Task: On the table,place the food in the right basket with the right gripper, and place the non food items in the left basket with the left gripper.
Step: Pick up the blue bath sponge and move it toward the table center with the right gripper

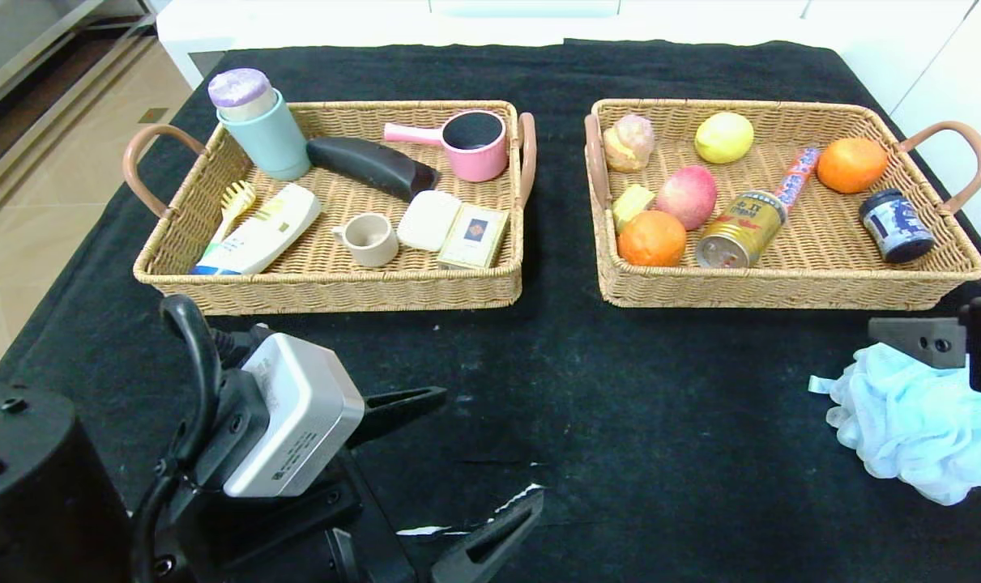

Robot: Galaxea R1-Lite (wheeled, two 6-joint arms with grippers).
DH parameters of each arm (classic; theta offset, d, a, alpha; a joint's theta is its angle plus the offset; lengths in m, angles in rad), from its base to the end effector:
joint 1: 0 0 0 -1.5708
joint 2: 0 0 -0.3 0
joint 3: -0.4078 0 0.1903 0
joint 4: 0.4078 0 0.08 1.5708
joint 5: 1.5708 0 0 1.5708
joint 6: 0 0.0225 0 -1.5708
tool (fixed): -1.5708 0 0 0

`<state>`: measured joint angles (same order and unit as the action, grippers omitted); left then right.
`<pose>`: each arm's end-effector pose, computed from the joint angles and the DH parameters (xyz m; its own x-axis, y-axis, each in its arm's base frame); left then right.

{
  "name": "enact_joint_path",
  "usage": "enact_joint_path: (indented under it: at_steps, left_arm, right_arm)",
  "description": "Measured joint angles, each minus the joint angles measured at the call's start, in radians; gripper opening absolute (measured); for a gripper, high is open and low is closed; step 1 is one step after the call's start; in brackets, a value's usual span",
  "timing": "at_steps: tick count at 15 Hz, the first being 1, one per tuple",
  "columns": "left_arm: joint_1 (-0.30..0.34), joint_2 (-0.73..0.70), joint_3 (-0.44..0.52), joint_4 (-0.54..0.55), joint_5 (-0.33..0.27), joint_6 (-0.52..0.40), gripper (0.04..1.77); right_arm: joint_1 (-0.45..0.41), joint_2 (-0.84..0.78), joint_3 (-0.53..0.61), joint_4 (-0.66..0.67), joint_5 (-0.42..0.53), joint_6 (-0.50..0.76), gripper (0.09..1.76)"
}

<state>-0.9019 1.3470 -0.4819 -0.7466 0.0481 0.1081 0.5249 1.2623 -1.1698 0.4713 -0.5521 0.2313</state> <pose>0.1285 -0.1609 0.1964 0.6528 -0.7483 -0.1181 0.7575 0.6430 0.1128 0.1562 0.0768 0.2919 0.8856 -0.0932 -0.4550 0.0641 0.9948 -0.0791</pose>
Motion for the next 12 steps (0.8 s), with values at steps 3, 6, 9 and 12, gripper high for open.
enact_joint_path:
  at_steps: [3,6,9,12]
  left_arm:
    - [0.000,0.003,0.002,0.000,-0.002,0.000,1.72]
    - [0.000,0.010,0.002,-0.003,-0.002,-0.001,1.72]
    - [0.000,0.011,0.000,-0.004,-0.001,-0.001,1.72]
    - [0.000,0.014,0.001,-0.003,-0.003,-0.001,1.72]
  right_arm:
    - [-0.066,-0.018,0.063,-0.007,0.067,0.026,1.70]
    - [-0.119,-0.024,0.091,-0.009,0.118,0.043,1.70]
    - [-0.167,-0.009,0.113,-0.013,0.146,0.059,1.70]
    - [-0.210,0.020,0.132,-0.014,0.194,0.106,1.70]
